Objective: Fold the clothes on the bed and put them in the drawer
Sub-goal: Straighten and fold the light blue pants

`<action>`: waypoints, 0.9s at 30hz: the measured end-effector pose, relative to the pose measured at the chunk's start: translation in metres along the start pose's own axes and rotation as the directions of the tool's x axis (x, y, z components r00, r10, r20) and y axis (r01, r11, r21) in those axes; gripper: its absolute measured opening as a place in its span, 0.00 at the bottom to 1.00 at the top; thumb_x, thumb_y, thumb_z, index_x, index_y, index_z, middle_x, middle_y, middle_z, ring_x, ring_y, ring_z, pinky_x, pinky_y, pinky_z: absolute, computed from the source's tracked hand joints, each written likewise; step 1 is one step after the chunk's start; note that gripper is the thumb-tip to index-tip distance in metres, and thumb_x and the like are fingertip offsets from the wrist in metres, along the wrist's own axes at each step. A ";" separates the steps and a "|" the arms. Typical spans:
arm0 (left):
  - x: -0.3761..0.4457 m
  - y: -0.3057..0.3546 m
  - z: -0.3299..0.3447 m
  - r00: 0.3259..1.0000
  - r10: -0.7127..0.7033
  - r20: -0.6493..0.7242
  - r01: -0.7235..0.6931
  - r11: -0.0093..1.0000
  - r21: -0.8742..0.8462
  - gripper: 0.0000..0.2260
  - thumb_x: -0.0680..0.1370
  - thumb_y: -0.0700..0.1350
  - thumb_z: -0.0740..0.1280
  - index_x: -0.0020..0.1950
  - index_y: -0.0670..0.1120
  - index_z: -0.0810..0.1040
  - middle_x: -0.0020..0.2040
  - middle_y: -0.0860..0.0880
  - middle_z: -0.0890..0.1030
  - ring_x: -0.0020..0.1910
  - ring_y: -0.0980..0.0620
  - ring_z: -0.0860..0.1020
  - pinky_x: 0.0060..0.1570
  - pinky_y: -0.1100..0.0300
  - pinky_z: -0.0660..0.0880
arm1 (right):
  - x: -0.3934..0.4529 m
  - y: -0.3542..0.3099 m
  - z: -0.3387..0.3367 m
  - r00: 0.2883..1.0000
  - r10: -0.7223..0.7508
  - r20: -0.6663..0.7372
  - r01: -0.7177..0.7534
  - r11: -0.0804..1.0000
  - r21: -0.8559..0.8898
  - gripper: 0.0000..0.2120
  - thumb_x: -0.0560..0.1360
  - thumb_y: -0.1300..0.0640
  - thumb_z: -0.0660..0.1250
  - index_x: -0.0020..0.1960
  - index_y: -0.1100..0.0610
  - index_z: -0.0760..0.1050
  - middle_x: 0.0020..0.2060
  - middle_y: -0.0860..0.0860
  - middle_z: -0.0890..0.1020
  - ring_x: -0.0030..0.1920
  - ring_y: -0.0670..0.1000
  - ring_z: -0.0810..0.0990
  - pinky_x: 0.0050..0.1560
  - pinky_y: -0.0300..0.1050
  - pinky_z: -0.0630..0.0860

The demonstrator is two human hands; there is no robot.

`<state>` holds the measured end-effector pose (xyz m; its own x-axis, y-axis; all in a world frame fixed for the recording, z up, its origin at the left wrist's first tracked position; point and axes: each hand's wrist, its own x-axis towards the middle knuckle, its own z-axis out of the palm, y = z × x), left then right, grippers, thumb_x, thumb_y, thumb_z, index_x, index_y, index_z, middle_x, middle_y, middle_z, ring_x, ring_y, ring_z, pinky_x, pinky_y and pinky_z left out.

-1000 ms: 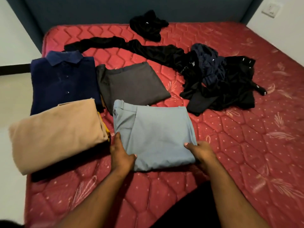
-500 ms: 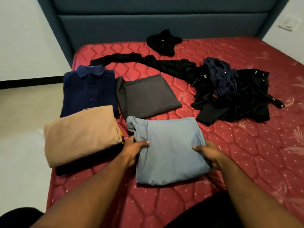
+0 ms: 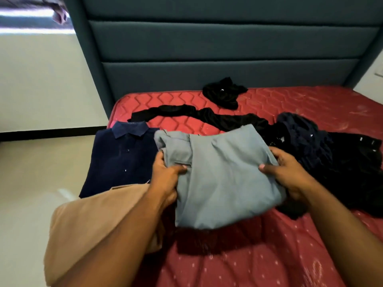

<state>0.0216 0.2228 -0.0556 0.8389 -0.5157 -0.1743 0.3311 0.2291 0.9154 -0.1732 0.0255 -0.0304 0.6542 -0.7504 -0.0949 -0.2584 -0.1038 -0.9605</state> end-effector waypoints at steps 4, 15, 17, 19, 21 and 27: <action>0.083 0.017 -0.006 0.993 -0.038 -0.109 0.045 0.997 0.067 0.27 0.68 0.23 0.65 0.62 0.44 0.72 0.54 0.43 0.81 0.46 0.46 0.81 0.37 0.57 0.77 | 0.090 -0.010 0.026 0.999 -0.033 -0.013 0.032 0.998 -0.046 0.19 0.72 0.71 0.69 0.58 0.56 0.76 0.45 0.49 0.82 0.43 0.50 0.80 0.43 0.42 0.77; 0.082 -0.141 -0.004 0.945 -0.195 0.261 -0.285 -0.108 0.953 0.39 0.73 0.74 0.51 0.78 0.62 0.41 0.80 0.53 0.38 0.78 0.43 0.38 0.69 0.32 0.38 | 0.112 0.151 0.077 0.947 0.176 -0.270 -0.220 0.965 -0.142 0.24 0.72 0.37 0.67 0.60 0.52 0.77 0.53 0.47 0.82 0.55 0.52 0.80 0.59 0.48 0.74; 0.075 -0.162 -0.009 0.951 -0.169 0.258 -0.289 -0.191 0.938 0.42 0.68 0.78 0.44 0.76 0.63 0.32 0.79 0.53 0.35 0.77 0.42 0.35 0.66 0.30 0.33 | 0.128 0.166 0.078 0.937 0.217 -0.275 -0.277 0.939 -0.203 0.34 0.64 0.25 0.62 0.57 0.49 0.78 0.51 0.47 0.83 0.53 0.54 0.80 0.59 0.55 0.75; 0.073 -0.168 -0.010 0.960 -0.108 0.259 -0.278 -0.233 0.932 0.41 0.67 0.78 0.39 0.73 0.63 0.29 0.79 0.52 0.36 0.77 0.41 0.35 0.66 0.29 0.33 | 0.148 0.188 0.078 0.930 0.242 -0.276 -0.310 0.922 -0.234 0.34 0.59 0.24 0.62 0.54 0.47 0.77 0.50 0.47 0.83 0.53 0.56 0.80 0.58 0.58 0.75; 0.074 -0.166 -0.008 0.962 -0.096 0.255 -0.271 -0.226 0.936 0.38 0.68 0.78 0.40 0.72 0.65 0.29 0.80 0.52 0.37 0.77 0.41 0.35 0.66 0.29 0.33 | 0.138 0.161 0.080 0.925 0.244 -0.292 -0.311 0.927 -0.211 0.27 0.62 0.30 0.65 0.48 0.50 0.75 0.47 0.48 0.82 0.50 0.56 0.79 0.56 0.57 0.74; 0.053 -0.172 0.008 0.955 -0.070 0.287 -0.295 -0.188 0.937 0.36 0.70 0.78 0.42 0.72 0.70 0.30 0.80 0.54 0.38 0.78 0.42 0.37 0.64 0.26 0.34 | 0.114 0.151 0.071 0.898 0.222 -0.380 -0.260 0.964 -0.049 0.08 0.75 0.63 0.66 0.46 0.55 0.67 0.34 0.48 0.72 0.39 0.51 0.71 0.34 0.46 0.64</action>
<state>0.0058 0.1495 -0.2200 0.6543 -0.7456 -0.1269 -0.7146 -0.6643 0.2192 -0.0878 -0.0293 -0.2050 0.2601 -0.9447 -0.1995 -0.4538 0.0627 -0.8889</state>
